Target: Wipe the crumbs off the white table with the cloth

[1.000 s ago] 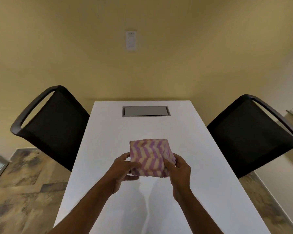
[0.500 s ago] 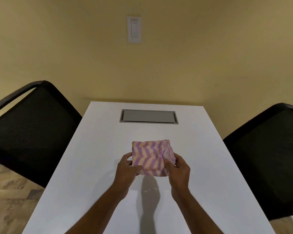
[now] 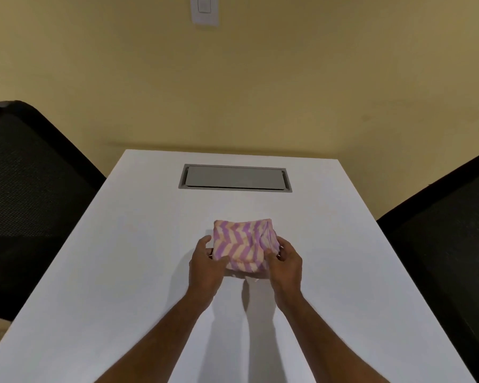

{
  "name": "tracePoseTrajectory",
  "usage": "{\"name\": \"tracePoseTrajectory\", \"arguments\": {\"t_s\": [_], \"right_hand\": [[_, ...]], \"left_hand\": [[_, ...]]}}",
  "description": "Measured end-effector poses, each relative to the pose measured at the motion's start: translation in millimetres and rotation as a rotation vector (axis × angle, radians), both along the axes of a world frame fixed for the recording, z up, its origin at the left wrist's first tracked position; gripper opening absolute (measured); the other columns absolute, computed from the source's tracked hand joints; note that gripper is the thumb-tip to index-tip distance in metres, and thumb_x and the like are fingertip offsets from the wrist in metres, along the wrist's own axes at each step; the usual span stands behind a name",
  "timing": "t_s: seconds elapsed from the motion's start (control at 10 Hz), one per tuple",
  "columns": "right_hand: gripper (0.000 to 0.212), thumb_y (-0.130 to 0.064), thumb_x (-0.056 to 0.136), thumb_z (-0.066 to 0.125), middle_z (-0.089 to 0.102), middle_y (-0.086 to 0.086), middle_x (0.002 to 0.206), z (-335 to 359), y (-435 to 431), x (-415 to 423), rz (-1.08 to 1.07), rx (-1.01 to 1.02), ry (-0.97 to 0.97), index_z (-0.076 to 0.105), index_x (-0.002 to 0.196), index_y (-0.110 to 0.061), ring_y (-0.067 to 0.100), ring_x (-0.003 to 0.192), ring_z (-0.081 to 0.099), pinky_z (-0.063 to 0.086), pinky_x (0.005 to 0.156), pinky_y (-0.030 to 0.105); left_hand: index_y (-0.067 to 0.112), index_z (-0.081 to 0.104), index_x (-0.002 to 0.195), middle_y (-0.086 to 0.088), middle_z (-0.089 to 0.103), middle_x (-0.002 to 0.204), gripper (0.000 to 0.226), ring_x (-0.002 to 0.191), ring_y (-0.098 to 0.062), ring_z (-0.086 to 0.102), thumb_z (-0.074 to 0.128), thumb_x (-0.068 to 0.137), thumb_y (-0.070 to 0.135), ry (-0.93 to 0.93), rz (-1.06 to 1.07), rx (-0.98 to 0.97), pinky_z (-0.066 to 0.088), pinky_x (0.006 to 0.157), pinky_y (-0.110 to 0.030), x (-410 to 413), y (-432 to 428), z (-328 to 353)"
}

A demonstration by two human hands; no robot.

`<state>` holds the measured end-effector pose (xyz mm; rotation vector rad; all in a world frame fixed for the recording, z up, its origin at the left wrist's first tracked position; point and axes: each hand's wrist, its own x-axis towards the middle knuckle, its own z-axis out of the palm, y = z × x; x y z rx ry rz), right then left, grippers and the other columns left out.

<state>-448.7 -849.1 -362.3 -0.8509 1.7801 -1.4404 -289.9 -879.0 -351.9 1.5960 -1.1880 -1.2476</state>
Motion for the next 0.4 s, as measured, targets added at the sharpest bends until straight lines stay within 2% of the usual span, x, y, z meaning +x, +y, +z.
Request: {"name": "tracePoseTrajectory", "arguments": {"t_s": [0.1,0.2,0.3,0.4], "right_hand": [[0.037,-0.002,0.098,0.054,0.070,0.002,0.119,-11.9,3.8,-2.9,0.027,0.054,0.153,0.061,0.132,-0.014,0.021,0.110,0.068,0.063,0.089,0.039],[0.032,-0.001,0.099,0.051,0.068,0.004,0.113,-12.6,11.2,-1.1,0.066,0.059,0.291,0.058,0.128,-0.014,0.022,0.106,0.069,0.062,0.080,0.028],[0.030,-0.014,0.104,0.052,0.063,0.011,0.131,-10.4,19.1,3.3,0.094,0.083,0.428,0.052,0.134,-0.012,0.029,0.120,0.065,0.060,0.094,0.043],[0.049,-0.033,0.106,0.048,0.037,0.011,0.163,-0.7,27.8,7.5,0.089,0.128,0.527,0.042,0.151,-0.013,0.031,0.146,0.044,0.044,0.116,0.049]], "left_hand": [[0.014,0.045,0.146,-0.012,0.062,0.137,0.061,0.119,-0.027,0.064,0.074,0.092,0.014,-0.126,-0.016,-0.046,0.058,0.094,-0.036,-8.1,8.2,-14.2],[0.014,0.044,0.146,-0.010,0.057,0.144,0.059,0.132,-0.027,0.056,0.071,0.094,0.023,-0.334,-0.111,-0.159,0.050,0.110,-0.042,-8.5,16.3,-19.7],[0.019,0.028,0.156,-0.011,0.033,0.163,0.068,0.152,-0.029,0.031,0.059,0.099,0.040,-0.664,-0.266,-0.179,0.031,0.124,-0.046,-2.7,17.4,-24.0],[0.021,0.016,0.161,-0.009,0.012,0.172,0.071,0.159,-0.029,0.008,0.047,0.103,0.048,-0.780,-0.286,-0.202,0.013,0.127,-0.046,2.4,20.0,-18.2]]}}
